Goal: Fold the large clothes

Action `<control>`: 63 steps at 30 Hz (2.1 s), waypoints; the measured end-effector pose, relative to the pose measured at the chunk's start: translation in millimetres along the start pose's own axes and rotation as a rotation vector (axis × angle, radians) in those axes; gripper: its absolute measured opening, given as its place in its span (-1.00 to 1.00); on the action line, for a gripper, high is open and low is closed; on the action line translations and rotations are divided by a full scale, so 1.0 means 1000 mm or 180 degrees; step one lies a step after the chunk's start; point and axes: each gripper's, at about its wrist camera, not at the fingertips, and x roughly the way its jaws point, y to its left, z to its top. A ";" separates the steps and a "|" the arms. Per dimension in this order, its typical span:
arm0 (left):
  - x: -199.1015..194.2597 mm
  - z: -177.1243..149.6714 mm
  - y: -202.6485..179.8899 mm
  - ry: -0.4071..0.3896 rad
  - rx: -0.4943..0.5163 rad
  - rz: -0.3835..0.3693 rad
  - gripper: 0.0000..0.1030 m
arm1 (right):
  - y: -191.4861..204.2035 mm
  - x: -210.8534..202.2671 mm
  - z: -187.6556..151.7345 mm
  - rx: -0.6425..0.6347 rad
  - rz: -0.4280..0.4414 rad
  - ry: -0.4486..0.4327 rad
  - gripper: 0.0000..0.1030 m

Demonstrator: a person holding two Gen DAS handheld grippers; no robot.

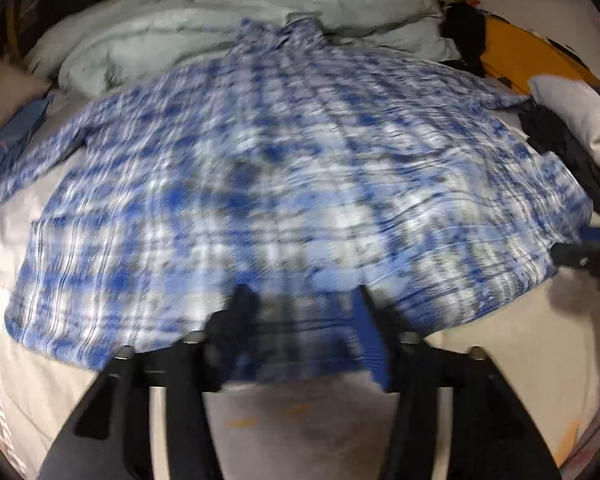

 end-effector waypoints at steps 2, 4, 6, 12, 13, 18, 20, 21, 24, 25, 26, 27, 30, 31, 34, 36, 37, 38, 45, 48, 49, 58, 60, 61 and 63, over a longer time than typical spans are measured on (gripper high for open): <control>0.004 -0.003 0.006 0.0124 0.0002 0.0078 0.18 | 0.000 0.006 0.000 0.0001 -0.0008 0.0065 0.88; 0.003 -0.006 0.010 0.0124 0.0063 0.0205 0.43 | 0.005 0.007 0.001 -0.0094 -0.0093 0.0104 0.90; 0.000 -0.011 0.020 0.0094 0.0035 0.0314 0.60 | 0.009 0.008 0.001 -0.0178 -0.0144 0.0125 0.93; -0.021 -0.015 0.047 0.0016 -0.0214 0.0127 0.57 | 0.003 -0.006 -0.003 -0.0193 -0.0140 -0.0017 0.94; -0.027 -0.016 0.050 -0.0004 -0.0206 0.0173 0.57 | 0.002 -0.011 -0.003 -0.0193 -0.0124 -0.0072 0.94; -0.051 -0.019 0.068 -0.0150 -0.0227 0.0274 0.57 | 0.006 -0.035 -0.005 -0.0209 -0.0034 -0.0340 0.94; -0.061 -0.021 0.077 -0.0221 -0.0254 0.0241 0.57 | 0.009 -0.044 -0.007 -0.0263 -0.0083 -0.0467 0.94; -0.065 -0.022 0.080 -0.0240 -0.0243 0.0234 0.57 | 0.012 -0.048 -0.009 -0.0315 -0.0081 -0.0520 0.94; -0.072 -0.022 0.083 -0.0250 -0.0147 0.0264 0.58 | 0.023 -0.054 -0.016 -0.0509 -0.0071 -0.0576 0.94; -0.072 -0.023 0.085 -0.0208 -0.0167 0.0318 0.58 | 0.029 -0.054 -0.019 -0.0607 -0.0071 -0.0565 0.94; -0.069 -0.023 0.086 -0.0150 -0.0190 0.0365 0.58 | 0.037 -0.053 -0.023 -0.0726 -0.0079 -0.0541 0.94; -0.068 -0.024 0.087 -0.0134 -0.0187 0.0327 0.58 | 0.042 -0.049 -0.024 -0.0834 -0.0092 -0.0518 0.94; -0.060 -0.028 0.082 -0.0033 -0.0058 0.0276 0.58 | 0.063 -0.039 -0.033 -0.1168 -0.0179 -0.0446 0.93; -0.057 -0.029 0.078 0.0014 0.0007 0.0231 0.58 | 0.064 -0.038 -0.036 -0.1208 -0.0192 -0.0441 0.93; -0.049 -0.033 0.067 0.0162 0.0166 0.0109 0.64 | 0.072 -0.028 -0.041 -0.1311 -0.0224 -0.0417 0.93; -0.041 -0.034 0.065 0.0229 0.0211 0.0245 0.68 | 0.077 -0.018 -0.044 -0.1319 -0.0327 -0.0391 0.93; -0.035 -0.033 0.066 0.0287 0.0210 0.0337 0.68 | 0.079 -0.014 -0.046 -0.1339 -0.0420 -0.0405 0.93; -0.030 -0.032 0.070 0.0320 0.0181 0.0420 0.68 | 0.083 -0.011 -0.047 -0.1375 -0.0559 -0.0501 0.93; -0.010 -0.023 0.111 0.0218 -0.0016 0.0776 0.71 | 0.060 -0.006 -0.028 -0.1028 -0.0875 -0.0650 0.93; -0.005 -0.022 0.131 0.0124 -0.0142 0.0911 0.70 | 0.039 -0.003 -0.018 -0.0832 -0.1062 -0.0683 0.84; -0.003 -0.021 0.139 0.0095 -0.0197 0.0972 0.67 | 0.033 -0.002 -0.015 -0.0771 -0.1082 -0.0689 0.69; -0.006 -0.017 0.164 -0.0190 -0.0528 0.1236 -0.93 | 0.003 0.001 0.004 -0.0289 -0.1034 -0.0755 -0.96; -0.024 -0.019 0.162 -0.0346 -0.0626 0.1249 -0.94 | 0.009 -0.010 -0.002 -0.0328 -0.1157 -0.0936 -0.97; -0.033 -0.020 0.160 -0.0415 -0.0638 0.1261 -0.94 | 0.011 -0.017 -0.005 -0.0318 -0.1193 -0.0998 -0.97; -0.057 -0.024 0.157 -0.0496 -0.0659 0.1282 -0.94 | 0.013 -0.033 -0.014 -0.0286 -0.1169 -0.1108 -0.98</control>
